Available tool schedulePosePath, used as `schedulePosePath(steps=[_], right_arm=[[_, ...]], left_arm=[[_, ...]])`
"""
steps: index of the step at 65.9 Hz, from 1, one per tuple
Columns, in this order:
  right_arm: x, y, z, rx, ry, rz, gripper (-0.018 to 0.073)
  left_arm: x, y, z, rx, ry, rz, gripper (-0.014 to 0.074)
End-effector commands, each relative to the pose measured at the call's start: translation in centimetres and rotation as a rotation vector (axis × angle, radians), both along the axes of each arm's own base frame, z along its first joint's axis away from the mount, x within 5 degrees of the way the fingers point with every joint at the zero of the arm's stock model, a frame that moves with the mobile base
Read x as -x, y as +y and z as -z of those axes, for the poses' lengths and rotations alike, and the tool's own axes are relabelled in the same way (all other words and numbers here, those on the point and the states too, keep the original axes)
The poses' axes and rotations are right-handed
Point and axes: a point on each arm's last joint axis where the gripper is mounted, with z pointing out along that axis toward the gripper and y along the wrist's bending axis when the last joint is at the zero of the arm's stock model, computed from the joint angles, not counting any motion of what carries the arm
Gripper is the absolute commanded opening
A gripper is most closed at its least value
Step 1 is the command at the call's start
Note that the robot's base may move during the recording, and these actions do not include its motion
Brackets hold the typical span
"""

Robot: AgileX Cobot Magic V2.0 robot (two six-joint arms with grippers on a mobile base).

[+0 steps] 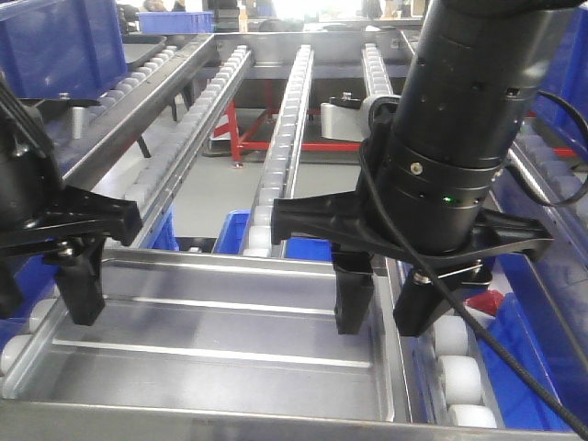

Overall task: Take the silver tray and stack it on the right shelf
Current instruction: 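Lower both grippers over the near and far short edges of the silver tray, then close both grippers on the silver tray's short rims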

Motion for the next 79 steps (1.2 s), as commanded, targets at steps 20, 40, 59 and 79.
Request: schedulePosePath(steps=[20, 40, 59, 79], right_arm=[[-0.5, 0.2, -1.8, -0.038, -0.087, -0.018, 0.0382], [-0.7, 0.3, -0.7, -0.016, -0.06, -0.018, 0.0377], [-0.7, 0.3, -0.7, -0.011, -0.056, -0.019, 0.005], [-0.7, 0.1, -1.0, 0.0, -0.058, -0.022, 0.0057]], left_arm=[[-0.8, -0.8, -0.2, 0.024, -0.038, 0.007, 0.0317], [-0.9, -0.8, 0.1, 0.019, -0.031, 0.007, 0.0314], [-0.9, -0.9, 0.1, 0.023, -0.038, 0.009, -0.004], [-1.0, -0.9, -0.3, 0.024, -0.039, 0.003, -0.0097]])
